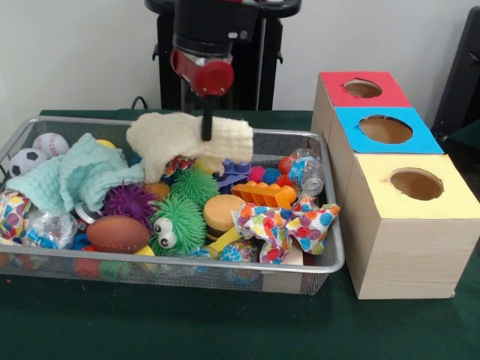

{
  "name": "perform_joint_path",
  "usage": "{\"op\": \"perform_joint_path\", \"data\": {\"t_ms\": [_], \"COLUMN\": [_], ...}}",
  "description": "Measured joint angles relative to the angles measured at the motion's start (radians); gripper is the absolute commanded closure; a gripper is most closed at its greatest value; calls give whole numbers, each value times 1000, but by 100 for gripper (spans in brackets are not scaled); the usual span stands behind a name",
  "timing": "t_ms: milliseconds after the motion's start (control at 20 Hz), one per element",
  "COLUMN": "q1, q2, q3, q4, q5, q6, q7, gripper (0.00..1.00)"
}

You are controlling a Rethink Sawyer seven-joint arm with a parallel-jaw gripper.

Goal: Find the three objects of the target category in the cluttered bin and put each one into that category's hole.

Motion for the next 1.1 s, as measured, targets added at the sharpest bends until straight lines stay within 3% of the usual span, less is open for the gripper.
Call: {"op": "perform_joint_path", "data": {"t_ms": [350,550,850,1100], "q1": [-76,-86,-68,-30], "q2": [-104,-115,-60,56], "q3": [6,5,-11,-60], "q4": [1,1,-5,-29], "q5": [-9,-46,-142,-222], "q6": [69,69,26,-56], "q7": [0,0,0,0], "gripper": [0,0,0,0]}}
